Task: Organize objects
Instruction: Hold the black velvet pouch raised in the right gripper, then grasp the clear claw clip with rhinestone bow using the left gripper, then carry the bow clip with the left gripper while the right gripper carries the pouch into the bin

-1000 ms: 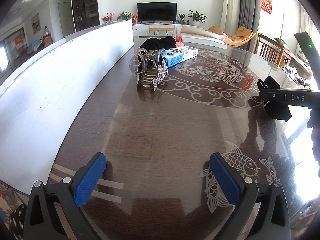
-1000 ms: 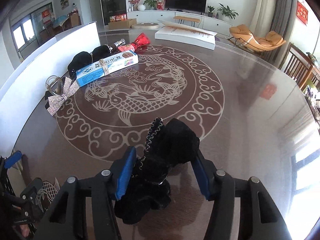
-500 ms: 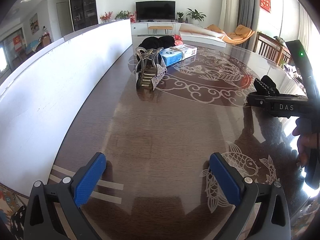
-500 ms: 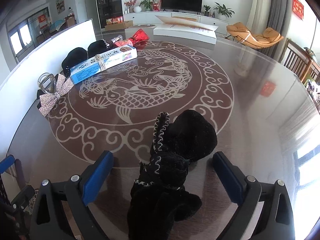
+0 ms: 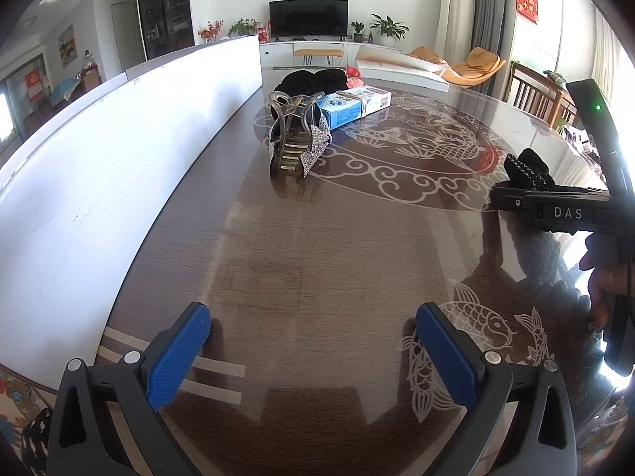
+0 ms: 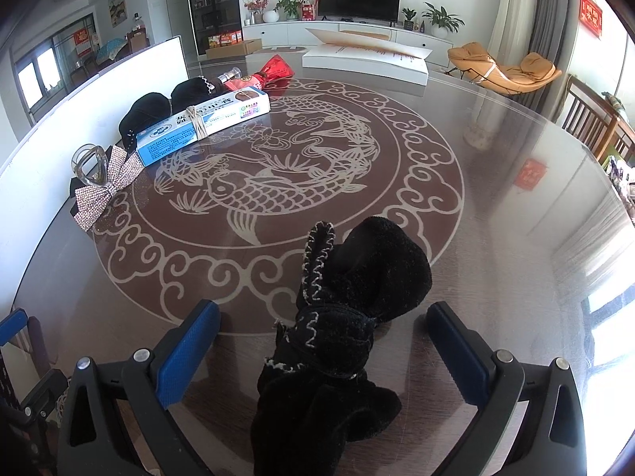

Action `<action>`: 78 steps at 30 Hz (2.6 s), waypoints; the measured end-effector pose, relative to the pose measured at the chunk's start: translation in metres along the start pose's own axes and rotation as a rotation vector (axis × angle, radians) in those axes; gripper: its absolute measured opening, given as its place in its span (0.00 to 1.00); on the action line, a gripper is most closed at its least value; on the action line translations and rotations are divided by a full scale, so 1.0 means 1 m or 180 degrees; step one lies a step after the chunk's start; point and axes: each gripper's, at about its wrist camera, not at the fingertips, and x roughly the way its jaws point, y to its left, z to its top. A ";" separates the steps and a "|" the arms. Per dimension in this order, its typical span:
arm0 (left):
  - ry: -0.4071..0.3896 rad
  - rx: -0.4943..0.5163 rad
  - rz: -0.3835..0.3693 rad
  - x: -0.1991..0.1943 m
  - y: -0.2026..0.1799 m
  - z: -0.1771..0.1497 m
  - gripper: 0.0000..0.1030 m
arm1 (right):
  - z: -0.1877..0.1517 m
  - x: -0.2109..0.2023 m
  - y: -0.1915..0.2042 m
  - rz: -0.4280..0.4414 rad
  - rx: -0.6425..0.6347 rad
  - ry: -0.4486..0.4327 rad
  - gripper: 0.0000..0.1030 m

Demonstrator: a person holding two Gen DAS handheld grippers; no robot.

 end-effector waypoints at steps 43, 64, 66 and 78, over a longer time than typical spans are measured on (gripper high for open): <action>0.0099 -0.0239 0.0085 0.005 0.014 0.008 1.00 | -0.001 0.001 0.001 0.0001 -0.0001 0.0002 1.00; 0.0239 -0.0063 -0.0108 0.096 0.014 0.135 0.53 | -0.001 0.001 0.000 0.0014 0.0005 0.0002 1.00; 0.0133 -0.0079 -0.0136 0.082 0.018 0.130 0.53 | 0.001 0.001 0.000 0.0051 -0.0045 0.0085 1.00; -0.0232 -0.0388 -0.0378 -0.027 0.044 0.112 0.53 | 0.024 -0.013 -0.019 0.0162 -0.0182 0.0550 0.32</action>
